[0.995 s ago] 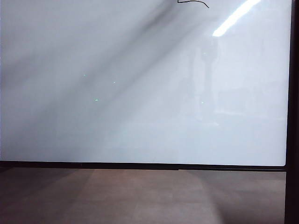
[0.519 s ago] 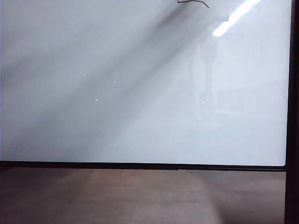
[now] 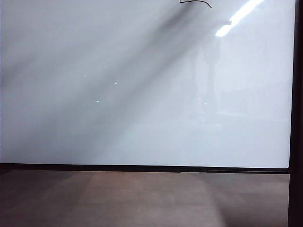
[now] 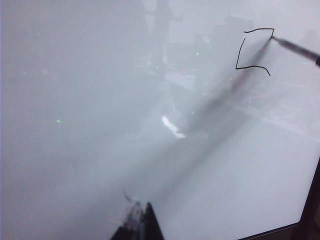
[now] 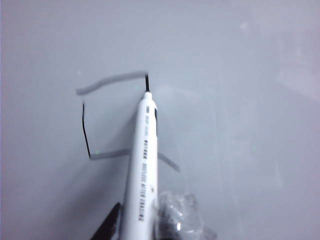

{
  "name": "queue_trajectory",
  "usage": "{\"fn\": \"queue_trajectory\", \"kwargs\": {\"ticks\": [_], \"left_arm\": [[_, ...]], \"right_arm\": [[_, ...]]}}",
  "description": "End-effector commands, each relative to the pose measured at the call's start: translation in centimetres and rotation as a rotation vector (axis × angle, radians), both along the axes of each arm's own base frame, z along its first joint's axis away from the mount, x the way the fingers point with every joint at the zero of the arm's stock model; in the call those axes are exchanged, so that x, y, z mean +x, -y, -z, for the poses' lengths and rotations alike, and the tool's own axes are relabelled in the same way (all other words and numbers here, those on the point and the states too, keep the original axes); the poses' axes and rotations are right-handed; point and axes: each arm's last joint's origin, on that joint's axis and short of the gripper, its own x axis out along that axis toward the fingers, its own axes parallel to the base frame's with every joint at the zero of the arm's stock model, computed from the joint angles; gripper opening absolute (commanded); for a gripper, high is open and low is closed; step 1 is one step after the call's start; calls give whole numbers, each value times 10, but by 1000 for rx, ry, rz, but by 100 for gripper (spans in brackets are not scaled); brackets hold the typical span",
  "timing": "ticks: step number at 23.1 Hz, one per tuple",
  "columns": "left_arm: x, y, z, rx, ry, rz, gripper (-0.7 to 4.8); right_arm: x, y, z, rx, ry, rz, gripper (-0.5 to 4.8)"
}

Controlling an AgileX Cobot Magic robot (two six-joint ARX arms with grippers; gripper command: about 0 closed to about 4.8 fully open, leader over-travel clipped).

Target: Reach to the right to find the marker pen, pick it up, and write the number 9 on the whiteboard.

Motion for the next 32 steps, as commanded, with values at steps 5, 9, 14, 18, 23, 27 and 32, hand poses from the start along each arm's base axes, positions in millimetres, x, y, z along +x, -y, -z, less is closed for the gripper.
{"fn": "queue_trajectory", "kwargs": {"ticks": [5, 9, 14, 18, 23, 27, 32], "left_arm": [[-1, 0, -3, -12, 14, 4, -5], [-1, 0, -3, -12, 14, 4, -5], [-1, 0, -3, -12, 14, 4, -5], [-1, 0, -3, -12, 14, 4, -5], [-1, 0, -3, -12, 14, 4, -5], [-1, 0, -3, -12, 15, 4, -5], [-1, 0, -3, -12, 15, 4, -5]], "right_arm": [[2, 0, 23, 4, -69, 4, -6], [3, -1, 35, -3, -105, 3, -6], [3, -1, 50, 2, -139, 3, -6], [3, -1, 58, 6, -150, 4, -6], [5, -1, 62, 0, -167, 5, -6], [8, -2, 66, 0, -181, 5, -6], [8, -3, 73, 1, -198, 4, -6]]}}
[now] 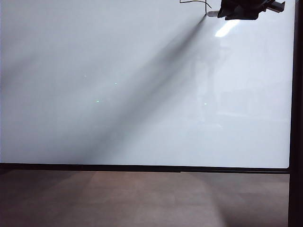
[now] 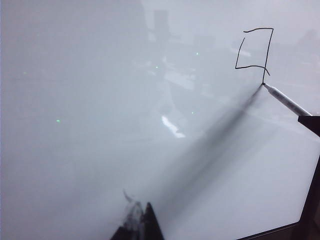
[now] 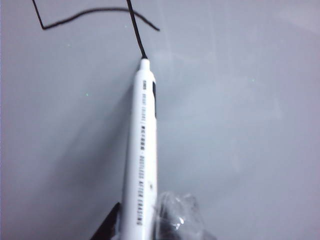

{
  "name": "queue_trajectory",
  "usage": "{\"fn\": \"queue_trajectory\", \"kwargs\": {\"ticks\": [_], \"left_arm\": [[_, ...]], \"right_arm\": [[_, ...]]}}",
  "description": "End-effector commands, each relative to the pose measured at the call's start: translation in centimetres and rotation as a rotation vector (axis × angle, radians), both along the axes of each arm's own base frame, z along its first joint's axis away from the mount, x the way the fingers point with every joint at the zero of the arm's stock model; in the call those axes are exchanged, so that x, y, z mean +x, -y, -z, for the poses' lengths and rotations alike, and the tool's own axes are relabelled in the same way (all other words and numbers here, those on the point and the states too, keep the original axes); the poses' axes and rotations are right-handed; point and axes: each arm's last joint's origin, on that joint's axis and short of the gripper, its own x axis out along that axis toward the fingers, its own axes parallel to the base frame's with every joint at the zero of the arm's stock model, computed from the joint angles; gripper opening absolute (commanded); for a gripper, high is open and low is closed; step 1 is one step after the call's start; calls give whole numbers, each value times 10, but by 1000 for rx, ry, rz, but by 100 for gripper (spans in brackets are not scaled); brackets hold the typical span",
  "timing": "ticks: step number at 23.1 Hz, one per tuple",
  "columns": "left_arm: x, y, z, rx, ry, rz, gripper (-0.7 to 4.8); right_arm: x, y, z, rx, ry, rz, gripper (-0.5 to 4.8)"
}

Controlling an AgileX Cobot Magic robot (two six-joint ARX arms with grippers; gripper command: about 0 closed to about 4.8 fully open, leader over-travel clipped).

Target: Reach to the right to find the marker pen, pick it up, and write the number 9 on the whiteboard.

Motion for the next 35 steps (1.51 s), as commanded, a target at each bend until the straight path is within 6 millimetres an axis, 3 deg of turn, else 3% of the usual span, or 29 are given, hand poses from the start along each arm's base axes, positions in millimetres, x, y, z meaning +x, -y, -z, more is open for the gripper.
{"fn": "queue_trajectory", "kwargs": {"ticks": [1, 6, 16, 25, 35], "left_arm": [[-1, 0, -3, -12, 15, 4, -5], [-1, 0, -3, -12, 14, 4, -5], [-1, 0, -3, -12, 15, 4, -5], [-1, -1, -3, -13, 16, 4, -5], [-1, -1, -4, -18, 23, 4, -5]], "right_arm": [[0, 0, 8, 13, -21, 13, -6], [-1, 0, 17, 16, -37, 10, -6], [-2, -3, 14, 44, -9, -17, -6], [-7, -30, 14, 57, 22, -94, -6], [-8, -37, 14, 74, 37, -122, -6]]}}
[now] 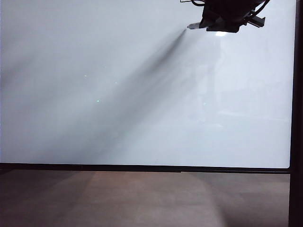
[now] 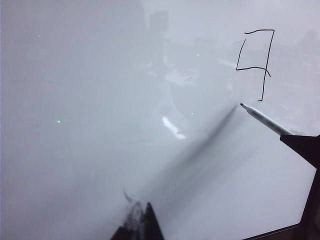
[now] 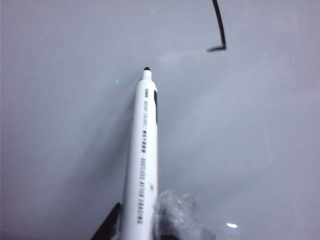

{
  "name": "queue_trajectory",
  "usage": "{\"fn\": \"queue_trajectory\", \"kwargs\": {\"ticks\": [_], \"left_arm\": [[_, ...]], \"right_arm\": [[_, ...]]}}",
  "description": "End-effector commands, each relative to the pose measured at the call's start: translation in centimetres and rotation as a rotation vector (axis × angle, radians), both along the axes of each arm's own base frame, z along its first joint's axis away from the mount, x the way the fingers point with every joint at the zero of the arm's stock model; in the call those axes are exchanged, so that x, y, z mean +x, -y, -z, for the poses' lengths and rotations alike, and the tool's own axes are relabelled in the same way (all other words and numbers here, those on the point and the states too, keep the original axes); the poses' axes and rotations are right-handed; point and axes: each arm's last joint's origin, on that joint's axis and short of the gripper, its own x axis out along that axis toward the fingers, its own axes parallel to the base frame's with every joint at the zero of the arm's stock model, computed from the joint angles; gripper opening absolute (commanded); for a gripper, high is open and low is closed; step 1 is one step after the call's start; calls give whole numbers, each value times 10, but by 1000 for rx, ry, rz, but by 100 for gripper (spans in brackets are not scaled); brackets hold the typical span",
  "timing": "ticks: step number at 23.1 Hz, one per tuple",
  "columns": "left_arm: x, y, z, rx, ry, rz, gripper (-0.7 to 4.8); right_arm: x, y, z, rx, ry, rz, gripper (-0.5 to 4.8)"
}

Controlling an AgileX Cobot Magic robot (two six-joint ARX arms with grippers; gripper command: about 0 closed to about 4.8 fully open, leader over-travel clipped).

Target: Reach to the right to find the marker pen, pick it up, and write the number 9 on the whiteboard.

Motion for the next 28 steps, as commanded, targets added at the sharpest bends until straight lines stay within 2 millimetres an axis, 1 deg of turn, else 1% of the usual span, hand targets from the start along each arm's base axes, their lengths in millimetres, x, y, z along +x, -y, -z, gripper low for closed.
{"fn": "queue_trajectory", "kwargs": {"ticks": [1, 8, 23, 28], "left_arm": [[-1, 0, -3, -15, 19, 4, -5], [-1, 0, -3, -15, 19, 4, -5], [-1, 0, -3, -15, 19, 4, -5], [-1, 0, -3, -15, 19, 4, -5]], "right_arm": [[-1, -2, -9, 25, 46, -10, -6], [8, -8, -17, 23, 46, -37, -6], [7, -10, -14, 7, 20, -41, -6], [7, -9, -14, 4, 18, -11, -6]]}}
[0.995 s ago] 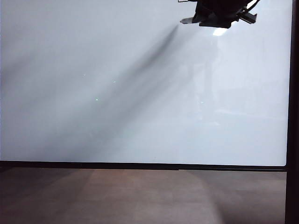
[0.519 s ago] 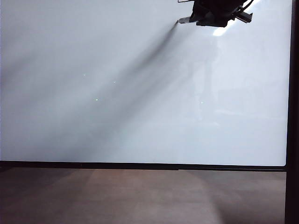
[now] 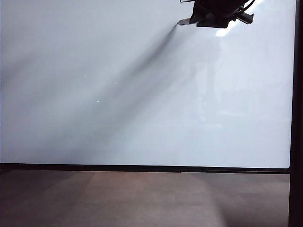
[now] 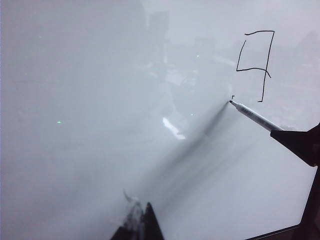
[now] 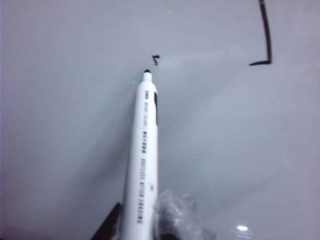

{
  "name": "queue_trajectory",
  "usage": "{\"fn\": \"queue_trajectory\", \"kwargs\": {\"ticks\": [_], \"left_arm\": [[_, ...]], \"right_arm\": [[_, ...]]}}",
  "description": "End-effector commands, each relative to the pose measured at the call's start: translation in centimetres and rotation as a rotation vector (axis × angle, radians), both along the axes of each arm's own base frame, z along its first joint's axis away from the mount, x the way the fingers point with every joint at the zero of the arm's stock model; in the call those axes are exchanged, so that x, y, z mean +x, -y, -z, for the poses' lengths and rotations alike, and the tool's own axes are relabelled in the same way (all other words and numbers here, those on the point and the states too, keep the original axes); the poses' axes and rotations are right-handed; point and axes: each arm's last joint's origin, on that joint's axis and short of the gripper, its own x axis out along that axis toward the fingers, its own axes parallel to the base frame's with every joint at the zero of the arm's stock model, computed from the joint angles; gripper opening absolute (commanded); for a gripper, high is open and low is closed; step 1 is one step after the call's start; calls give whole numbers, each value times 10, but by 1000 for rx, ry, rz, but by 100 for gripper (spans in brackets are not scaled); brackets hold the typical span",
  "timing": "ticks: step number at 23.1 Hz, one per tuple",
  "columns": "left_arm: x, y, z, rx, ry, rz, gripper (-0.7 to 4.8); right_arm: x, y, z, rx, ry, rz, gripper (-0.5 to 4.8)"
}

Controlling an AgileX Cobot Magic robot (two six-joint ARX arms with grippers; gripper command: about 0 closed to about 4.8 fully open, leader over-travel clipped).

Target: Reach to the right to find the marker pen, pick it up, and write the number 9 on the whiteboard.

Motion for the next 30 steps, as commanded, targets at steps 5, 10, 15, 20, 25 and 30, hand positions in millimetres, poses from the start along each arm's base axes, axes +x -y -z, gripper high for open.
{"fn": "queue_trajectory", "kwargs": {"ticks": [5, 10, 15, 20, 25, 30], "left_arm": [[-1, 0, -3, -13, 16, 4, -5], [-1, 0, -3, -13, 16, 4, -5], [-1, 0, -3, -12, 15, 4, -5], [0, 0, -2, -8, 9, 4, -5], [0, 0, -2, -9, 9, 4, -5], [-1, 0, -2, -9, 10, 4, -5]], "right_arm": [[0, 3, -2, -2, 1, 49, -6], [1, 4, -2, -2, 0, 73, -6], [4, 11, -1, -1, -7, 105, -6], [8, 22, -1, -3, -14, 140, -6], [11, 31, 1, -8, -34, 167, -6], [6, 44, 5, -1, -39, 200, -6]]}}
